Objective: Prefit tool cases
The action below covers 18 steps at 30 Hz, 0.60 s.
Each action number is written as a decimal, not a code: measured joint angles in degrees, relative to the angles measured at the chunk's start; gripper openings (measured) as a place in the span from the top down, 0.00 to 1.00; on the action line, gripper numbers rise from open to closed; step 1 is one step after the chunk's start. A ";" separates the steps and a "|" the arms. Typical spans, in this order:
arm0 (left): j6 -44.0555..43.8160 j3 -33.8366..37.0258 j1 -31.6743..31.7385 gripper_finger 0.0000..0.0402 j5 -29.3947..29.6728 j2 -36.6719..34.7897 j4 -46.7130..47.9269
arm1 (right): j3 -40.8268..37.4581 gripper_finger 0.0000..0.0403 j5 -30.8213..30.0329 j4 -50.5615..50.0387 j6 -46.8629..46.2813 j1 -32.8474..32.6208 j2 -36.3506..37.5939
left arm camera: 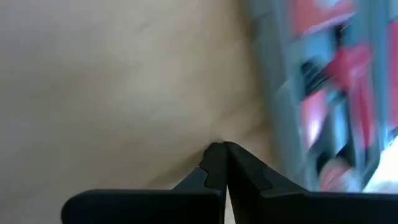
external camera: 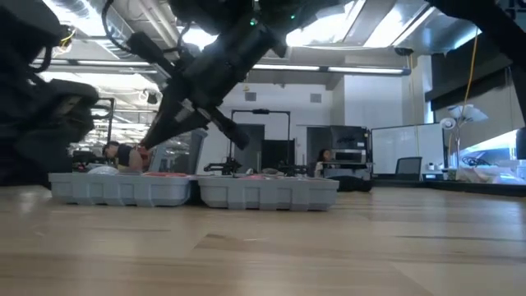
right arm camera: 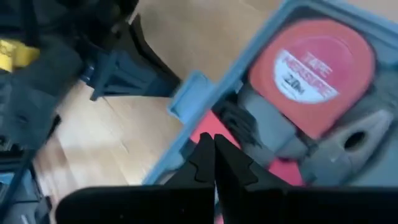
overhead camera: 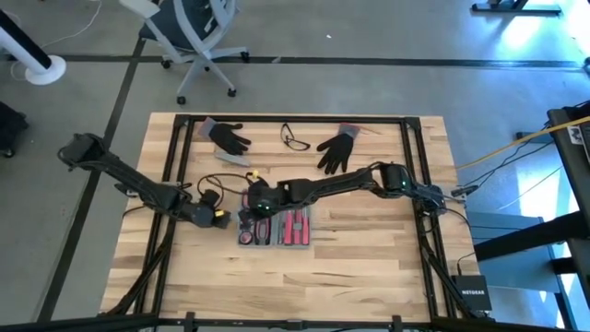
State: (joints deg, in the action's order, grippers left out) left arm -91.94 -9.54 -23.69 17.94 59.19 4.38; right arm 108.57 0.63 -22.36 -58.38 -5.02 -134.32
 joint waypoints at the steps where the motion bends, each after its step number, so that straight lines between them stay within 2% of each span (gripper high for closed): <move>1: 0.82 0.01 0.38 1.00 0.92 1.42 -3.37 | -0.01 1.00 -0.23 -1.46 0.01 -0.11 0.02; 6: 2.16 -0.62 1.77 1.00 1.57 9.44 -13.23 | -0.13 1.00 -1.98 -6.19 2.89 -0.22 1.97; 12: 7.08 -5.06 3.05 1.00 1.35 16.56 -17.89 | 0.04 1.00 -4.93 -16.82 8.16 0.75 5.95; 18: 11.44 -9.97 4.40 1.00 1.31 23.50 -19.73 | -0.41 1.00 -1.06 -17.61 8.89 -0.48 6.08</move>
State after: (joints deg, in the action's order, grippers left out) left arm -80.51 -19.51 -19.29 19.25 82.69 -15.35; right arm 108.16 -0.43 -39.97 -49.49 -5.50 -128.25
